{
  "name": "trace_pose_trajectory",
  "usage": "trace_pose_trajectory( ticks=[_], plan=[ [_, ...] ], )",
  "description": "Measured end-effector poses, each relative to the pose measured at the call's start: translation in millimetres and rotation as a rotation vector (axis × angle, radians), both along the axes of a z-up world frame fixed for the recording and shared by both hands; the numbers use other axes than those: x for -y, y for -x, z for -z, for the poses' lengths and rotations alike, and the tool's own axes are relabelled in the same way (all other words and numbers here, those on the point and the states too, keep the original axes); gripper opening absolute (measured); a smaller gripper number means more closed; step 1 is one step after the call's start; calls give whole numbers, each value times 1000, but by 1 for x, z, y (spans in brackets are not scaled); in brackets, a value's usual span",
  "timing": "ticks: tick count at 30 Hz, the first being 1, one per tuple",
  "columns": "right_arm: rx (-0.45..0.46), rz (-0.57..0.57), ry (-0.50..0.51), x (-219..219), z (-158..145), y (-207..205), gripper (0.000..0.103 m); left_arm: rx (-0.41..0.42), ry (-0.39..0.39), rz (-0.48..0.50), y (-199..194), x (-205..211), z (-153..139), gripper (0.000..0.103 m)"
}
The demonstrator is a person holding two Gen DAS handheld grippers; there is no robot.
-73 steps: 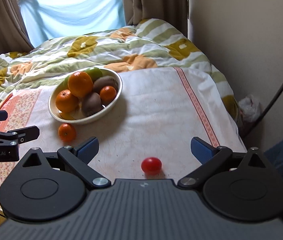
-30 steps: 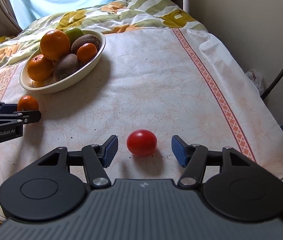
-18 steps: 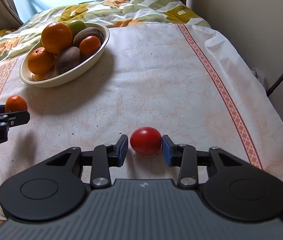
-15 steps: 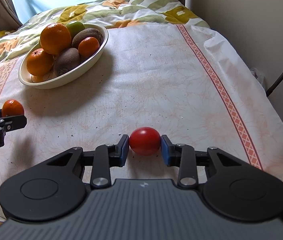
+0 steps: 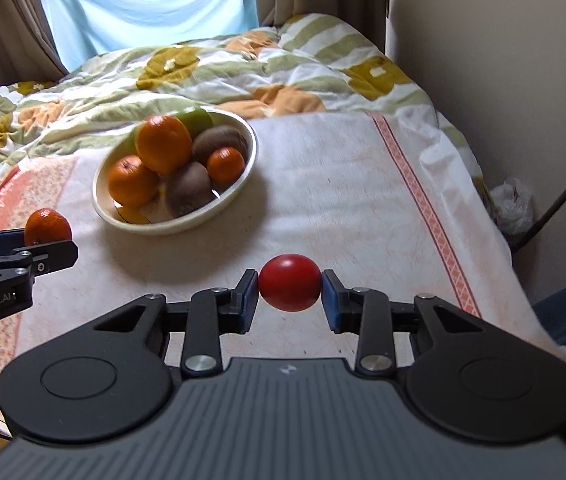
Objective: Organize fruits
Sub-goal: 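Carry the tangerine and tomato into the duck bowl and open both grippers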
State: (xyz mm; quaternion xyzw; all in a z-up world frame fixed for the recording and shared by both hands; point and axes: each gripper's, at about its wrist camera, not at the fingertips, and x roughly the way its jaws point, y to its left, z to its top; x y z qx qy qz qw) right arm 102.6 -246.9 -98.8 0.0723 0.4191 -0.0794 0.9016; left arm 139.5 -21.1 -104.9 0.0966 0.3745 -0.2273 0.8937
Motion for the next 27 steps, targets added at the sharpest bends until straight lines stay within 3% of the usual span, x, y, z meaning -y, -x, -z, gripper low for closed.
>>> trace_pose_trajectory(
  ticks=[7, 14, 27],
  plan=[
    [61, -61, -24, -5, -35, -23, 49, 46, 17, -58, -17, -11, -31, 41],
    [94, -130, -35, -3, -51, -66, 49, 61, 12, -140, -46, -17, -44, 41],
    [87, -241, -38, 6, -49, -161, 49, 7, -21, -219, -116, -4, -23, 41]
  ],
)
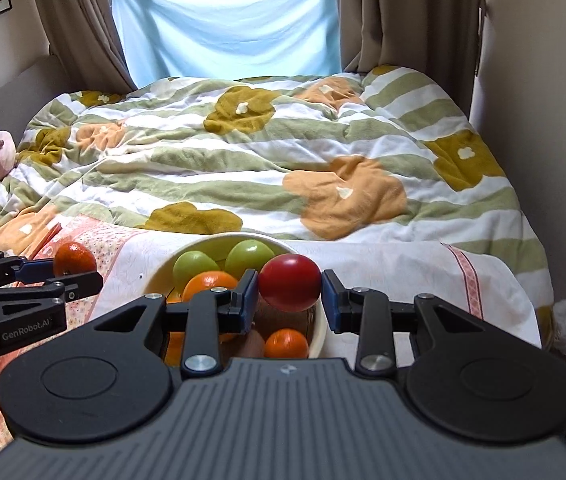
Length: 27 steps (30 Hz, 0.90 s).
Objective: Organize fruits
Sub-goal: 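Carry the tangerine and tomato into the duck bowl and open both grippers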
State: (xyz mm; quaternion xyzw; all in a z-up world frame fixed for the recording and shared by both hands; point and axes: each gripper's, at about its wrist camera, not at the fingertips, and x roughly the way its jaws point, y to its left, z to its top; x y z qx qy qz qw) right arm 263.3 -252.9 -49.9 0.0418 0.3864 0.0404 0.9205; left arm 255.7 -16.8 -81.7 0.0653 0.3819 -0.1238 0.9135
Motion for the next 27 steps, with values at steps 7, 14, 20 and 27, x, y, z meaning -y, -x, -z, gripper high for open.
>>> trace_pose_trajectory(
  ticks=[7, 14, 20, 27],
  plan=[
    [-31, -39, -3, 5, 15, -37, 49, -66, -13, -22, -32, 9, 25, 41],
    [-61, -72, -1, 8, 27, -61, 49, -121, -34, -36, -46, 16, 44, 41],
    [-74, -79, -7, 12, 35, -70, 49, -152, -41, -30, -53, 24, 53, 42],
    [-79, -83, -8, 13, 37, -72, 49, -114, -30, -40, -50, 22, 48, 100]
  ],
)
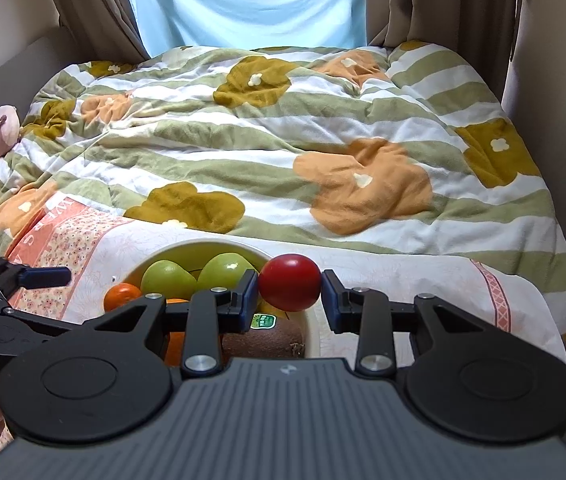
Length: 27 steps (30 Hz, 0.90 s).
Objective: Organize fruits
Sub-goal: 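Carry the tangerine and tomato into the duck bowl and open both grippers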
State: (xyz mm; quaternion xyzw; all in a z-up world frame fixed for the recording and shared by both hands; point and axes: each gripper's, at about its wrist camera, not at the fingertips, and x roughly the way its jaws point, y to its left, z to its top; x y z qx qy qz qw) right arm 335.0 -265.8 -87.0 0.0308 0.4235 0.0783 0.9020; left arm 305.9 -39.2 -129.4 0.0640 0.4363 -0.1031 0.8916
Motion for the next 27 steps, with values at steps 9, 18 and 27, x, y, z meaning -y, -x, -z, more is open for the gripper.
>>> trace_pose_trajectory(
  ticks=[9, 18, 27],
  plan=[
    [5, -19, -1, -2, 0, 1, 49, 28, 23, -30, 16, -11, -21, 100],
    [-7, -73, 5, -9, 12, -11, 49, 61, 26, -66, 30, -25, -35, 100],
    [-32, -96, -2, -10, 32, -22, 49, 55, 17, -96, 39, -35, -34, 100]
  ],
)
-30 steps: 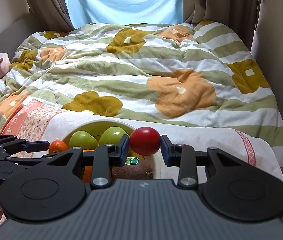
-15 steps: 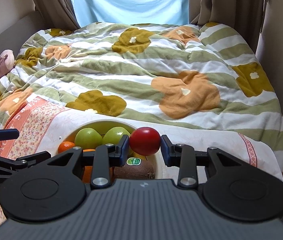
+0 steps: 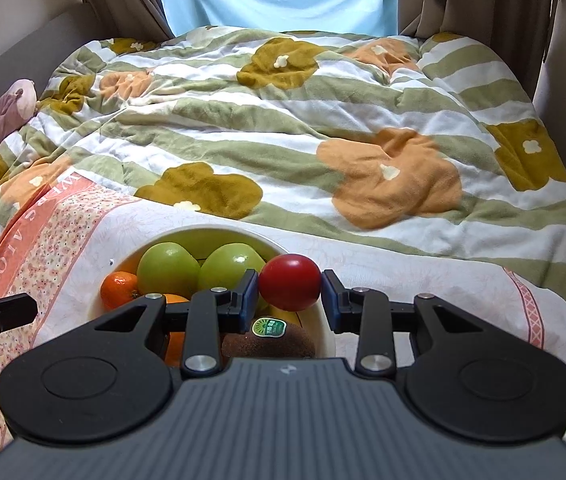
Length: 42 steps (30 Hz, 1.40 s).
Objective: Organize fruits
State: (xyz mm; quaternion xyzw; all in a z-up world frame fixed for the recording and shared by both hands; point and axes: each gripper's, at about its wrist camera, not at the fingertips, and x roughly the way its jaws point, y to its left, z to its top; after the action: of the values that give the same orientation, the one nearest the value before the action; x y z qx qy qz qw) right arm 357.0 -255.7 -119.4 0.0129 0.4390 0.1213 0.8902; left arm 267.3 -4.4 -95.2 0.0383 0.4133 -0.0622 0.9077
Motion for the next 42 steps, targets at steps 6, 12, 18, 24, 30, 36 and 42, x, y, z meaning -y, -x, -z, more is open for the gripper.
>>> trace_pose_trajectory(
  ticks=[6, 12, 18, 24, 30, 36, 42],
  plan=[
    [-11, -10, -4, -2, 8, 0, 59, 0, -5, -3, 5, -2, 1, 100],
    [20, 1, 26, -6, 0, 8, 103, 10, 0, -7, 12, -6, -3, 100],
    [54, 25, 9, -7, -23, 31, 103, 45, 5, 9, 28, -10, -17, 100],
    [122, 52, 12, -14, -63, 72, 103, 101, 19, 26, 56, -20, -39, 100],
    [151, 102, 1, -20, -104, 124, 103, 157, 42, 45, 87, -32, -70, 100],
    [187, 200, 17, -24, -139, 183, 103, 214, 60, 61, 117, -39, -101, 100],
    [215, 260, 42, -27, -161, 239, 103, 260, 49, 75, 152, -43, -115, 103]
  ],
)
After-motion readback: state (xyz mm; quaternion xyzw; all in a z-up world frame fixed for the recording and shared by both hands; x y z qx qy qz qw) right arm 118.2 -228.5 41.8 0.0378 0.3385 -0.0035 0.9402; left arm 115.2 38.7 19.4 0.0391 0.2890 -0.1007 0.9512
